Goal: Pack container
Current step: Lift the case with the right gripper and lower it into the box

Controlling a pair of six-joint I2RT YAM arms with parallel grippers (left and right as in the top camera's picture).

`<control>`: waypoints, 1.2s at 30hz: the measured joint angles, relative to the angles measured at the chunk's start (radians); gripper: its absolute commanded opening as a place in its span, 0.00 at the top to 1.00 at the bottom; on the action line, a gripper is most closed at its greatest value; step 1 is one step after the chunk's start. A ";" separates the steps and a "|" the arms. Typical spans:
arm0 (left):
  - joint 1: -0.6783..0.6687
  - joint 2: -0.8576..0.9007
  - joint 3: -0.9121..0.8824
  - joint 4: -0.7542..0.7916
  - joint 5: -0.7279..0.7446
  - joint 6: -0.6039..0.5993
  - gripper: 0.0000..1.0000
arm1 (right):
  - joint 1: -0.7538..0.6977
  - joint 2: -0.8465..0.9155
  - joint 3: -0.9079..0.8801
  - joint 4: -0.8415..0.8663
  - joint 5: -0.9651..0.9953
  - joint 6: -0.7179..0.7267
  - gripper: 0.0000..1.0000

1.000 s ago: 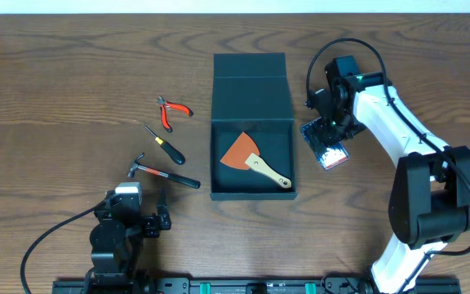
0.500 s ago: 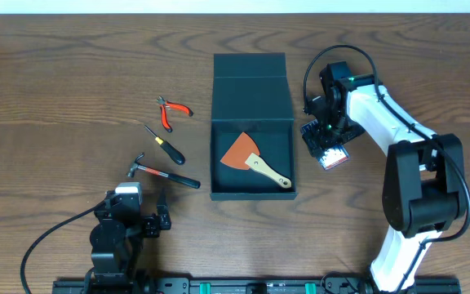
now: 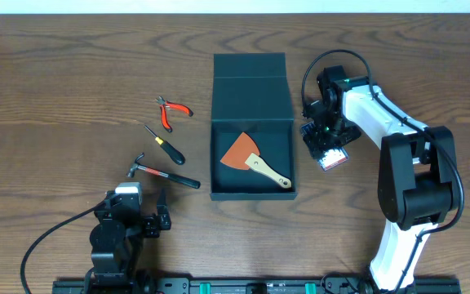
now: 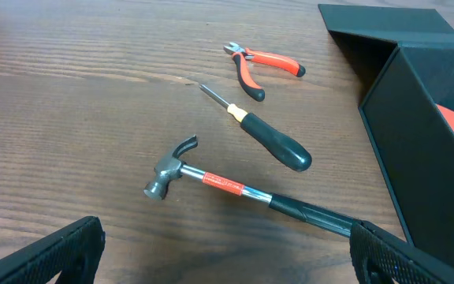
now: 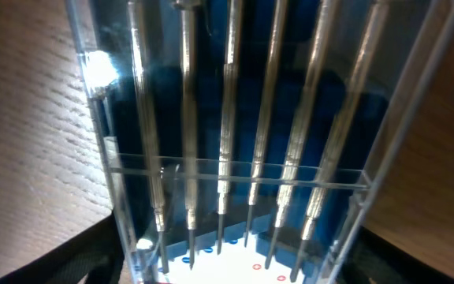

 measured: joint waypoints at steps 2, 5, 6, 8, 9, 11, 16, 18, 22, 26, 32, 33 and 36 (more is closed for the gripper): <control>0.000 0.000 0.000 0.000 0.000 0.000 0.01 | 0.000 0.000 0.000 0.000 0.000 0.000 0.37; 0.000 0.000 0.000 0.000 0.000 0.000 0.02 | 0.000 0.000 0.000 0.000 0.000 0.007 0.41; 0.000 0.000 0.000 0.000 0.000 0.000 0.02 | 0.000 0.000 0.000 0.000 0.000 0.004 0.41; 0.000 0.000 0.000 0.000 0.000 0.000 0.01 | 0.000 0.000 0.000 0.000 0.000 0.004 0.42; 0.000 0.000 0.000 0.000 0.000 0.000 0.01 | 0.000 0.000 0.000 0.000 0.001 0.004 0.42; 0.000 0.000 0.000 0.000 0.000 0.000 0.02 | 0.000 0.000 0.000 0.000 0.000 0.004 0.42; 0.000 0.000 0.000 0.000 0.000 0.000 0.01 | 0.000 0.000 0.000 0.000 0.000 0.004 0.42; 0.000 0.000 0.000 0.000 0.000 0.000 0.02 | 0.000 0.000 0.000 0.000 0.000 0.004 0.42; 0.000 0.000 0.000 0.000 0.000 0.000 0.01 | 0.000 0.000 0.000 -0.005 0.000 0.004 0.41; 0.000 0.000 0.000 0.000 0.000 0.000 0.01 | 0.000 0.000 0.001 -0.026 0.000 0.004 0.41; 0.000 0.000 0.000 0.000 0.000 0.000 0.02 | 0.000 0.003 0.036 -0.080 0.000 0.004 0.41; 0.000 0.000 0.000 0.000 0.000 0.000 0.01 | 0.000 0.003 0.048 -0.086 0.000 0.004 0.41; 0.000 0.000 0.000 0.000 0.000 0.000 0.01 | 0.000 0.004 0.097 -0.113 0.000 0.004 0.41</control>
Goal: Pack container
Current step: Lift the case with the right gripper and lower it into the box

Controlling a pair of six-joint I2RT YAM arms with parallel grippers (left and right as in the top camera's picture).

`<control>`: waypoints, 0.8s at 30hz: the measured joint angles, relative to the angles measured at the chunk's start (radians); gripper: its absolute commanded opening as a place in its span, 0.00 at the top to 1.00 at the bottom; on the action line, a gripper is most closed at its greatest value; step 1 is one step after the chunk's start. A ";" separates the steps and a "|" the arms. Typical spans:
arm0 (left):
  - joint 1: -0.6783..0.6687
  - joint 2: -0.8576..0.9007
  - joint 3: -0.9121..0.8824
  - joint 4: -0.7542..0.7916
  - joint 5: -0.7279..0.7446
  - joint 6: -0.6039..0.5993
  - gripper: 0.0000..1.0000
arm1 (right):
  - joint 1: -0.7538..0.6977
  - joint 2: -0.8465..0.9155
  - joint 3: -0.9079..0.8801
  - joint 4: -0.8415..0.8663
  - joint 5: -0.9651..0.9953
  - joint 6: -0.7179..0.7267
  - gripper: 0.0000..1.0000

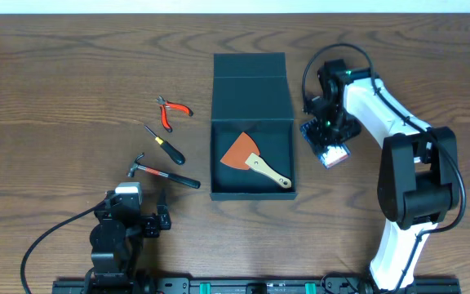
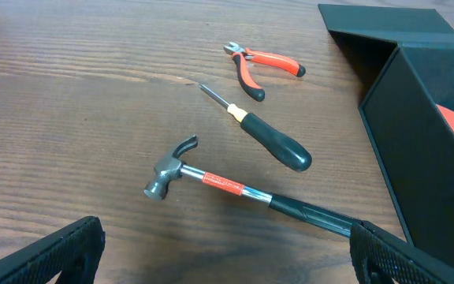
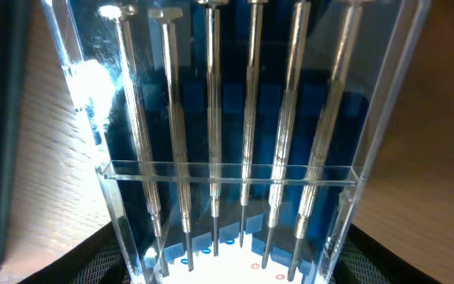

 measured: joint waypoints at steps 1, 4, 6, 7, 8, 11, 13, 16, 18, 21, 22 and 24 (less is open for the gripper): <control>0.000 0.000 0.000 0.000 0.000 0.000 0.01 | 0.000 0.000 0.024 -0.013 0.000 0.000 0.41; 0.000 0.000 0.000 0.000 0.000 0.000 0.02 | 0.000 0.000 0.085 -0.046 0.000 0.000 0.41; 0.000 0.000 0.000 0.000 0.000 0.000 0.01 | 0.000 0.000 0.119 -0.063 0.000 0.000 0.41; 0.000 0.000 0.000 0.000 0.000 0.000 0.01 | 0.000 0.000 0.139 -0.072 0.000 0.000 0.41; 0.000 0.000 0.000 0.000 0.000 0.000 0.02 | 0.000 0.000 0.154 -0.081 0.000 0.000 0.41; 0.000 0.000 0.000 0.000 0.000 0.000 0.01 | 0.000 0.000 0.198 -0.111 0.000 0.000 0.41; 0.000 0.000 0.000 0.000 0.000 0.000 0.02 | 0.000 0.000 0.228 -0.133 0.000 0.000 0.42; 0.000 0.000 0.000 0.000 0.000 0.000 0.02 | 0.000 0.000 0.277 -0.168 0.000 0.000 0.43; 0.000 0.000 0.000 0.000 0.000 0.000 0.01 | 0.000 0.000 0.312 -0.192 0.000 0.000 0.43; 0.000 0.000 0.000 0.000 0.000 0.000 0.01 | 0.002 0.000 0.364 -0.228 0.000 0.000 0.44; 0.000 0.000 0.000 0.000 0.000 0.000 0.01 | 0.003 0.000 0.378 -0.237 0.000 0.000 0.44; 0.000 0.000 0.000 0.000 0.000 0.000 0.01 | 0.010 0.000 0.409 -0.258 0.000 0.000 0.43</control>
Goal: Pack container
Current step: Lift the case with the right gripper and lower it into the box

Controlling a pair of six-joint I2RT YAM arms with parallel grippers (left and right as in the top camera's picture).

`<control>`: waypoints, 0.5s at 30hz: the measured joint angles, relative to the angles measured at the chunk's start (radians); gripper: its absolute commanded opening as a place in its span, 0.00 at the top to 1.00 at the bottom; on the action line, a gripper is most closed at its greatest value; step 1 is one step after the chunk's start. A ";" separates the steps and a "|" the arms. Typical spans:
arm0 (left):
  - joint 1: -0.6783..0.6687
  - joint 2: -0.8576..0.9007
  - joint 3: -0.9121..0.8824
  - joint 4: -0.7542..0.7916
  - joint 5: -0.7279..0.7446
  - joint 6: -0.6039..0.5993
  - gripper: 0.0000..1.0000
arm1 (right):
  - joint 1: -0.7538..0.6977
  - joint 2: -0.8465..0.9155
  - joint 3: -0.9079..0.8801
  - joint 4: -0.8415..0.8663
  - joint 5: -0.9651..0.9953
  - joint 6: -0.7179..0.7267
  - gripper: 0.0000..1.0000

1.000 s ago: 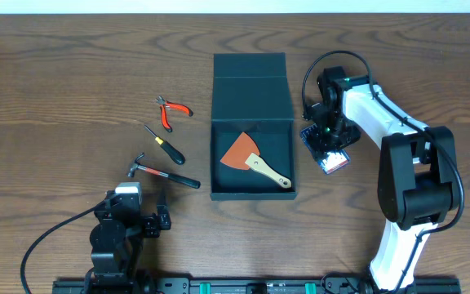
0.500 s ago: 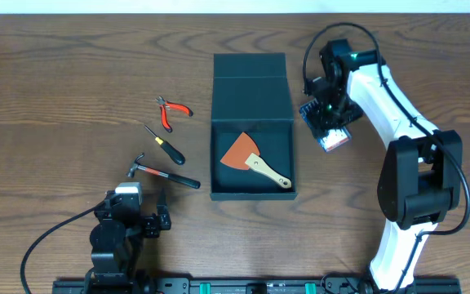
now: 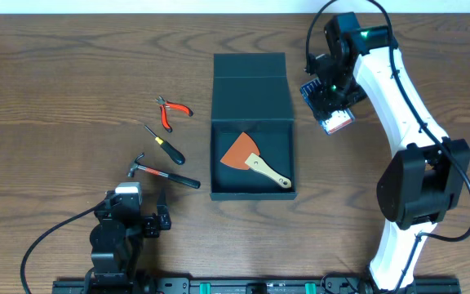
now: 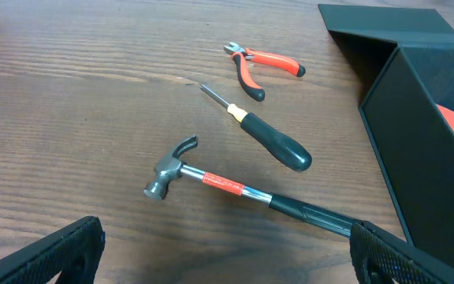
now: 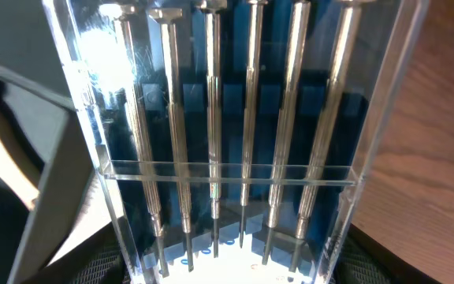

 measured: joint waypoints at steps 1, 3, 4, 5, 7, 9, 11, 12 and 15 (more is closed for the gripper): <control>0.000 0.000 0.000 0.000 0.000 0.000 0.01 | 0.007 0.000 0.015 -0.009 0.000 0.000 0.43; 0.000 0.000 0.000 0.000 0.000 0.000 0.01 | 0.029 0.000 0.042 -0.022 0.000 0.000 0.43; 0.000 0.000 0.000 0.000 0.000 0.000 0.01 | 0.039 0.000 0.051 -0.026 0.000 0.000 0.43; 0.000 0.000 0.000 0.000 0.000 0.000 0.02 | 0.062 0.000 0.063 -0.031 -0.001 0.000 0.43; 0.000 0.000 0.000 0.000 0.000 0.000 0.01 | 0.094 0.000 0.073 -0.036 -0.003 0.000 0.43; 0.000 0.000 0.000 0.000 0.000 0.000 0.01 | 0.141 0.000 0.079 -0.041 -0.004 -0.001 0.43; 0.000 0.000 0.000 0.000 0.000 0.000 0.01 | 0.192 0.000 0.079 -0.048 -0.006 -0.001 0.43; 0.000 0.000 0.000 0.000 0.000 0.000 0.01 | 0.220 0.000 0.080 -0.053 -0.007 -0.001 0.43; 0.000 0.000 0.000 0.000 0.000 0.000 0.01 | 0.293 0.000 0.080 -0.064 -0.008 -0.002 0.42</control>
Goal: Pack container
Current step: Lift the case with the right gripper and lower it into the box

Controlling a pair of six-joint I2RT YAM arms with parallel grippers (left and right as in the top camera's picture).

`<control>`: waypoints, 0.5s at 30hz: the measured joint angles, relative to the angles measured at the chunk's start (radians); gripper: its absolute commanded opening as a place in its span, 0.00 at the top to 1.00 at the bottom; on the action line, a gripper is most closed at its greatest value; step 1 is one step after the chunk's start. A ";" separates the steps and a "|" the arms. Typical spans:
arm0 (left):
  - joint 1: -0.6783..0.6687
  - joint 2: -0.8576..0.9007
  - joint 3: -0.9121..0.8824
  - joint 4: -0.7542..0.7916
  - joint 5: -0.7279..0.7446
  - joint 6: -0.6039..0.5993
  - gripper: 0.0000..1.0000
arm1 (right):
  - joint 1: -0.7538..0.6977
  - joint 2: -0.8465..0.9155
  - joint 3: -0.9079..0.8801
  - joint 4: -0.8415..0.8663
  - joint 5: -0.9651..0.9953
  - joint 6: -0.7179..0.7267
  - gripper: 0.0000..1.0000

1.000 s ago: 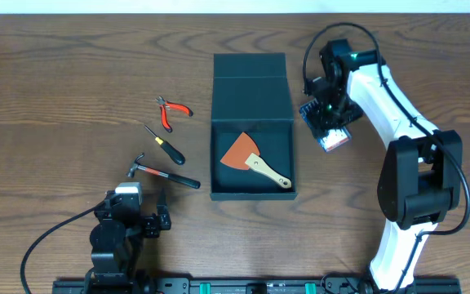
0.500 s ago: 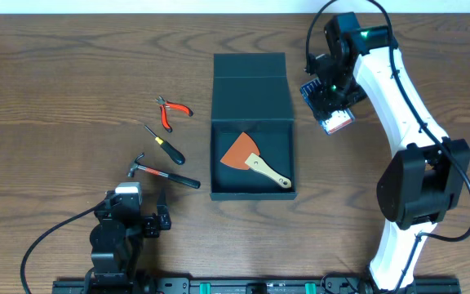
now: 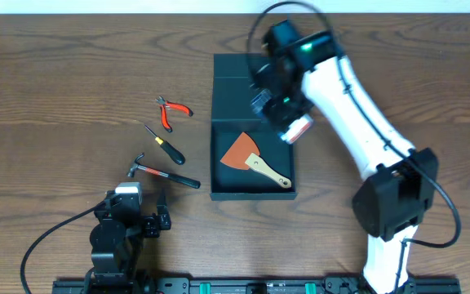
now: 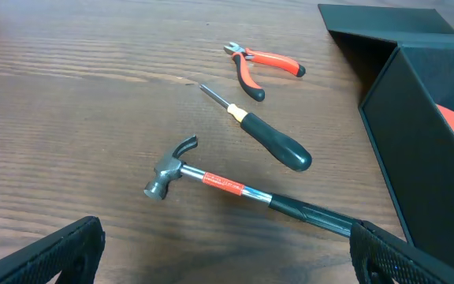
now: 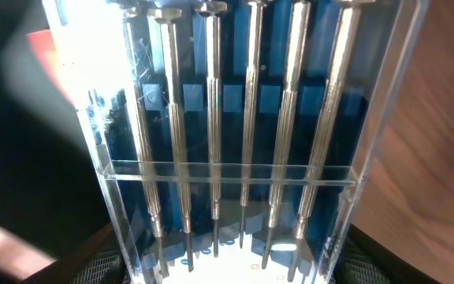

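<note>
A clear case of precision screwdrivers [image 5: 227, 142] fills the right wrist view, with my right gripper [image 5: 227, 264] shut on it. In the overhead view the case [image 3: 294, 128] hangs with the right gripper [image 3: 282, 114] above the upper right corner of the open dark box [image 3: 215, 155]. A scraper with an orange blade [image 3: 255, 161] lies inside the box. Left of the box lie orange pliers [image 3: 172, 110], a black-handled screwdriver [image 3: 165, 145] and a hammer [image 3: 163, 173]. My left gripper [image 4: 227, 256] stands open low over the table, near the hammer [image 4: 235, 189].
The box's lid [image 3: 250, 77] lies flat behind the box. Its dark wall [image 4: 416, 150] rises at the right of the left wrist view. The right arm reaches across from the table's right side.
My right gripper has moved left with the screwdriver case, from right of the box's lid to above the box's upper right corner. The left arm and the loose tools have not moved.
The case lay low beside the box's right side with my right gripper on it. Then it stood a little further back there. Then it was held high to the right of the lid, and now it hangs over the box.
</note>
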 measured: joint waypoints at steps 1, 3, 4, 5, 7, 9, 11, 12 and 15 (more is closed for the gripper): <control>0.000 0.000 0.000 0.000 0.000 0.000 0.01 | 0.025 0.000 0.000 -0.001 0.000 -0.001 0.43; 0.000 0.000 0.000 0.000 0.000 0.000 0.01 | 0.063 0.001 0.000 -0.003 -0.003 -0.004 0.42; 0.000 0.000 0.000 0.000 0.000 0.000 0.02 | 0.084 0.001 0.000 -0.005 -0.003 -0.004 0.42; 0.000 0.000 0.000 0.000 0.000 0.000 0.02 | 0.098 0.001 0.000 -0.007 -0.004 -0.004 0.42; 0.000 0.000 0.000 0.000 0.000 0.000 0.01 | 0.124 0.001 0.000 -0.013 -0.005 -0.005 0.42; 0.000 0.000 0.000 0.000 0.000 0.000 0.01 | 0.140 0.001 0.000 -0.014 -0.010 -0.006 0.42; 0.000 0.000 0.000 0.000 0.000 0.000 0.02 | 0.148 0.001 -0.003 -0.008 -0.017 -0.006 0.42; 0.000 0.000 0.000 0.000 0.000 0.000 0.01 | 0.151 0.001 -0.008 -0.002 -0.021 -0.006 0.42; 0.000 0.000 0.000 0.000 0.000 0.000 0.01 | 0.158 0.001 -0.052 0.032 -0.028 -0.006 0.43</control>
